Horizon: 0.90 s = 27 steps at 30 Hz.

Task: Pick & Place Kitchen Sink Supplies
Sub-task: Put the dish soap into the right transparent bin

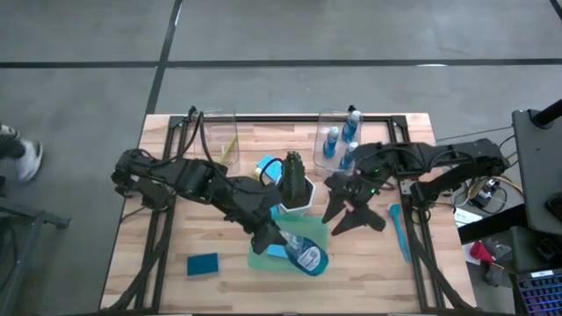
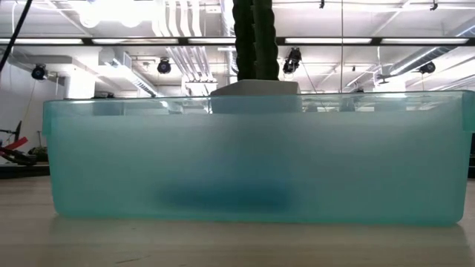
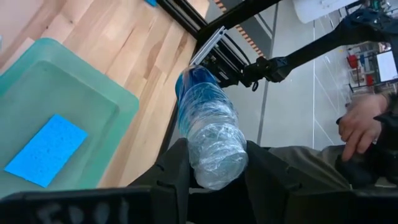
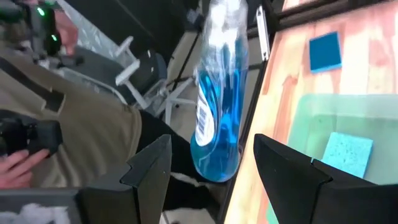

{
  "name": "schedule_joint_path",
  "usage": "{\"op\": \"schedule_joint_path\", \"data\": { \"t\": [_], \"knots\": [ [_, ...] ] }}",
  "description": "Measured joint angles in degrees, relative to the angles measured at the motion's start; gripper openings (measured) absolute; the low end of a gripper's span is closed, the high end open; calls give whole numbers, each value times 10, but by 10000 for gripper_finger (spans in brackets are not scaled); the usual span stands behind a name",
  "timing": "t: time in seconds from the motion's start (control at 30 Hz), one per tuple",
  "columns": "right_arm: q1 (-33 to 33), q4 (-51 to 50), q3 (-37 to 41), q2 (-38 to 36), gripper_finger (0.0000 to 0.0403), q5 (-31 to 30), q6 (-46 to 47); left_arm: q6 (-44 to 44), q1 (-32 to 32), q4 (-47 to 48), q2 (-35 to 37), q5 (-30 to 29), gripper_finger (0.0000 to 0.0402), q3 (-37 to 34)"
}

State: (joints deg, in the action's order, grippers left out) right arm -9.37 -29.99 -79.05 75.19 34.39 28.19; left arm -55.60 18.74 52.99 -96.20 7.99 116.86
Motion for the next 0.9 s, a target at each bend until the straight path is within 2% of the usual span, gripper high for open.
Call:
{"op": "schedule_joint_path", "data": {
  "t": [0.43, 0.9],
  "knots": [
    [-49, 38, 1, 91, 224, 1, -9, 29, -2, 0, 0, 33, 116, 1],
    [-82, 106, 1, 113, 224, 1, 51, 66, -5, -23, 5, -14, 116, 3]
  ]
}}
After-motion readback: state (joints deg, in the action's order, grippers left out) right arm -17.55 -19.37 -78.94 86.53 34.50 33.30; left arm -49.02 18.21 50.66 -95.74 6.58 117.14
